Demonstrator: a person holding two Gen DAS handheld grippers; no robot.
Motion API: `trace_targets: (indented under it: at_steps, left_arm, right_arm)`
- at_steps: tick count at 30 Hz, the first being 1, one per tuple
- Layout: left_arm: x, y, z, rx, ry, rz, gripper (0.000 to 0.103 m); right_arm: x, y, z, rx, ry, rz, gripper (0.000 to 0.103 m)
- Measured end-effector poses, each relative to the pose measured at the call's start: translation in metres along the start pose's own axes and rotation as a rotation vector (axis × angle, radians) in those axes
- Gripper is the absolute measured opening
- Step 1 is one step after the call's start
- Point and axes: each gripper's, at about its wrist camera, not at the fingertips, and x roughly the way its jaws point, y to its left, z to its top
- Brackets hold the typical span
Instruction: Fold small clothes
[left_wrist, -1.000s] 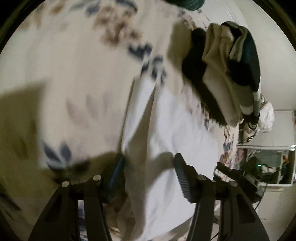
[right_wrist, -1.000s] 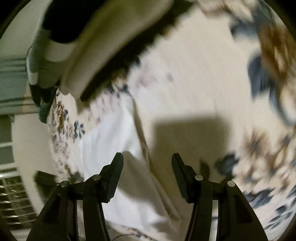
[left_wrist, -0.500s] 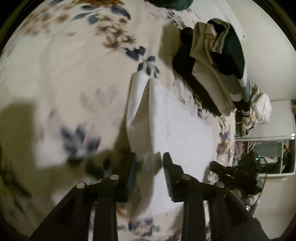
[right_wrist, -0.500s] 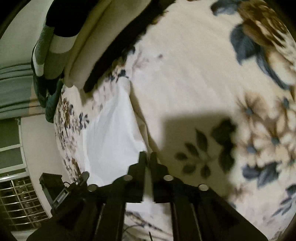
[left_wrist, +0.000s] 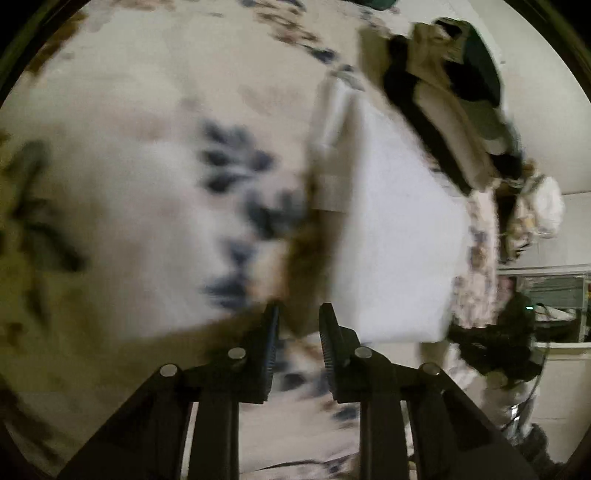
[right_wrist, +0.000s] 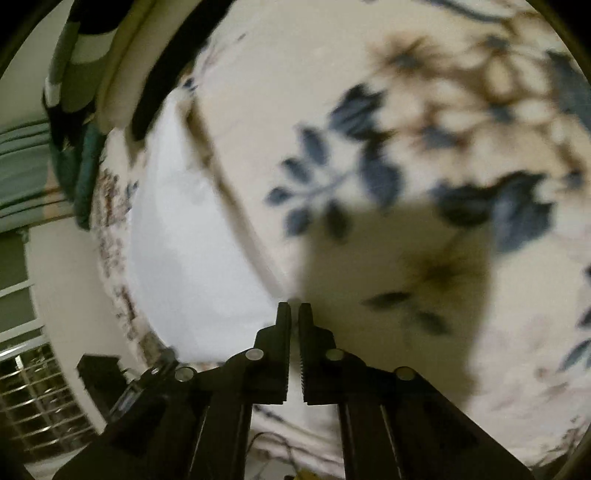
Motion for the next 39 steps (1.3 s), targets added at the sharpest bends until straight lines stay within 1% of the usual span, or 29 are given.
trace_targets:
  at_steps: [2, 3, 4, 6, 7, 8, 10, 13, 15, 18, 19, 21, 22, 23, 24, 25, 26, 29, 32, 36, 39]
  left_arm:
    - [-0.007, 0.014, -0.002, -0.03, -0.002, 0.014, 0.018]
    - [-0.009, 0.02, -0.001, -0.054, 0.002, 0.016, 0.021]
    - [-0.011, 0.025, 0.001, -0.083, 0.005, -0.006, 0.021]
    - [-0.009, 0.026, 0.007, -0.118, -0.007, -0.092, 0.031]
    - [-0.006, 0.025, 0.012, -0.135, -0.022, -0.146, 0.047]
    - [-0.003, 0.022, 0.017, -0.143, -0.038, -0.19, 0.058]
    - [0.011, 0.013, 0.032, -0.143, -0.062, -0.282, 0.06]
    - [0.047, 0.0, 0.057, -0.146, -0.029, -0.349, 0.06]
    - [0.072, -0.009, 0.071, -0.127, 0.003, -0.356, 0.06]
    - [0.079, -0.023, 0.08, -0.081, -0.009, -0.36, 0.059]
    - [0.079, -0.031, 0.082, -0.055, -0.016, -0.356, 0.057]
    - [0.075, -0.041, 0.082, -0.009, -0.026, -0.346, 0.035]
    - [0.072, -0.045, 0.081, 0.007, -0.031, -0.327, 0.031]
    - [0.069, -0.047, 0.081, 0.014, -0.039, -0.316, 0.025]
    - [0.068, -0.048, 0.081, 0.014, -0.041, -0.312, 0.022]
    - [0.064, -0.049, 0.081, 0.01, -0.041, -0.314, 0.018]
    - [0.06, -0.049, 0.081, 0.008, -0.04, -0.318, 0.016]
    - [0.045, -0.063, 0.079, 0.027, -0.047, -0.308, 0.016]
    - [0.018, -0.079, 0.08, 0.051, -0.051, -0.308, 0.016]
    - [-0.027, -0.12, 0.088, 0.108, -0.063, -0.295, 0.016]
    - [-0.063, -0.165, 0.103, 0.163, -0.092, -0.297, 0.016]
  right_arm:
    - [-0.006, -0.005, 0.002, 0.001, 0.009, 0.004, 0.004]
    - [-0.007, -0.006, 0.002, -0.001, 0.019, 0.007, 0.004]
    - [-0.01, -0.006, 0.002, -0.003, 0.021, 0.017, 0.006]
    - [-0.018, -0.011, 0.006, 0.003, 0.025, 0.055, 0.025]
    - [-0.023, -0.016, 0.009, 0.009, 0.02, 0.086, 0.049]
    - [-0.024, -0.016, 0.011, 0.015, 0.013, 0.115, 0.064]
    - [-0.019, -0.013, 0.021, 0.02, 0.02, 0.204, 0.067]
    - [0.005, -0.005, 0.042, 0.015, 0.056, 0.282, 0.068]
    - [0.022, 0.001, 0.053, -0.003, 0.089, 0.316, 0.068]
    - [0.042, 0.012, 0.067, -0.035, 0.14, 0.369, 0.068]
    - [0.047, 0.017, 0.07, -0.04, 0.155, 0.376, 0.07]
    - [0.051, 0.027, 0.073, -0.062, 0.176, 0.407, 0.07]
    - [0.051, 0.028, 0.07, -0.075, 0.181, 0.408, 0.067]
    - [0.053, 0.033, 0.07, -0.091, 0.178, 0.402, 0.051]
    - [0.054, 0.038, 0.068, -0.107, 0.175, 0.387, 0.04]
    - [0.054, 0.041, 0.065, -0.115, 0.176, 0.378, 0.027]
    - [0.051, 0.043, 0.064, -0.114, 0.168, 0.37, 0.021]
    - [0.038, 0.058, 0.059, -0.134, 0.145, 0.345, 0.017]
    - [0.011, 0.077, 0.05, -0.17, 0.126, 0.316, 0.016]
    - [-0.045, 0.106, 0.039, -0.194, 0.085, 0.31, 0.016]
    - [-0.101, 0.132, 0.037, -0.217, 0.032, 0.32, 0.016]
